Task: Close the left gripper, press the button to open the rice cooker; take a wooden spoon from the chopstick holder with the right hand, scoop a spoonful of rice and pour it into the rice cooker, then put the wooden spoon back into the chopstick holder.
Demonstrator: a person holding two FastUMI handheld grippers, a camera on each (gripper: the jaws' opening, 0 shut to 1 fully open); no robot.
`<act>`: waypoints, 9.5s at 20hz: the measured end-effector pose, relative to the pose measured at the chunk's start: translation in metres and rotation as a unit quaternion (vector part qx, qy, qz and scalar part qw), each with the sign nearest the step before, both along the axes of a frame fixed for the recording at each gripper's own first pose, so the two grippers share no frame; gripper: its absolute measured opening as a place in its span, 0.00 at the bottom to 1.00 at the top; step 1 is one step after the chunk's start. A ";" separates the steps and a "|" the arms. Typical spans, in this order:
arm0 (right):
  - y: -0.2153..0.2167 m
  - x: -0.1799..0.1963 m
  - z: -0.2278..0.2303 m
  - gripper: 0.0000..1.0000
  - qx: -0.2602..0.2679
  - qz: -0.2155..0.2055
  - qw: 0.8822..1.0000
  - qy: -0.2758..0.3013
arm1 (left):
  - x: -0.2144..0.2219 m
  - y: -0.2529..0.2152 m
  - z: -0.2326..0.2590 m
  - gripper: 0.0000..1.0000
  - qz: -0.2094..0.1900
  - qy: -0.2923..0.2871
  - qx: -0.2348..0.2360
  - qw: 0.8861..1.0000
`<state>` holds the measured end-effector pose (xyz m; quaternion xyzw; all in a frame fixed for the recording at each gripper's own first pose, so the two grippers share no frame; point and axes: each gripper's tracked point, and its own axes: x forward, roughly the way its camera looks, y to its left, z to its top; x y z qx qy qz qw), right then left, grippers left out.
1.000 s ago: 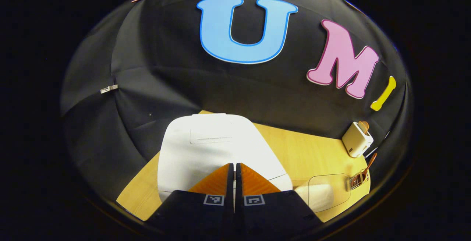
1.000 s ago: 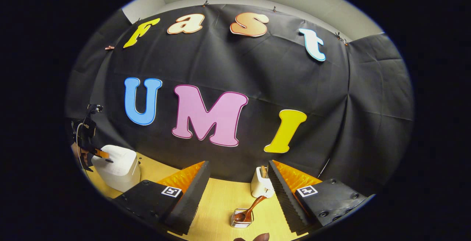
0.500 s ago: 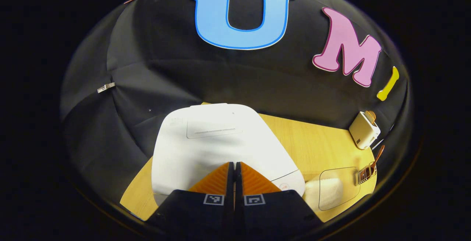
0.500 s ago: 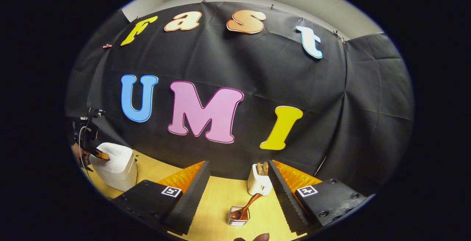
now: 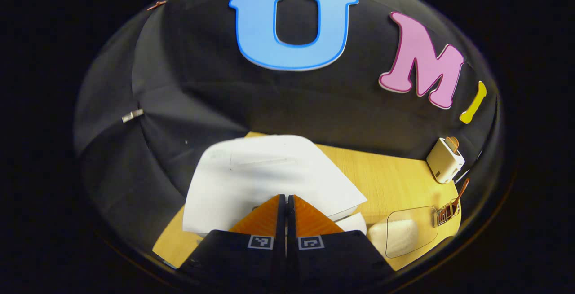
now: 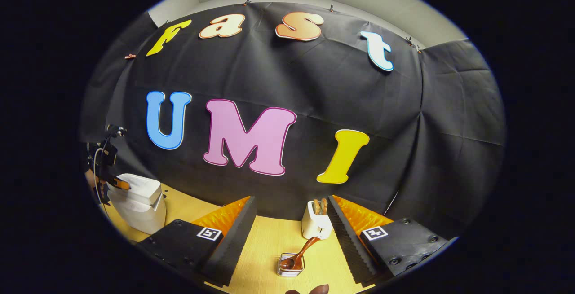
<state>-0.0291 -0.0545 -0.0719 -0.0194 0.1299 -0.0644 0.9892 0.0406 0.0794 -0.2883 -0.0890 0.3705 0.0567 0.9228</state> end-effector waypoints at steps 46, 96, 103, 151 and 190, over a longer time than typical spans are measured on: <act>-0.052 0.086 -0.390 0.96 0.276 0.013 0.931 0.237 | -0.091 -0.021 0.129 0.86 0.040 -0.090 0.126 0.987; 0.224 0.085 -0.276 0.20 0.201 0.156 0.943 0.213 | -0.088 0.073 0.075 0.87 0.025 -0.103 0.022 0.994; 0.220 0.064 -0.318 0.21 0.150 0.126 0.950 0.242 | -0.073 0.084 0.072 0.87 -0.001 -0.115 0.016 0.993; 0.191 0.072 -0.271 0.10 0.547 -0.103 0.806 0.203 | -0.075 0.103 0.068 0.87 0.013 -0.139 -0.022 0.990; 0.500 0.246 -0.110 0.08 0.407 0.142 0.890 0.147 | -0.099 0.172 0.050 0.87 0.087 -0.137 -0.010 0.987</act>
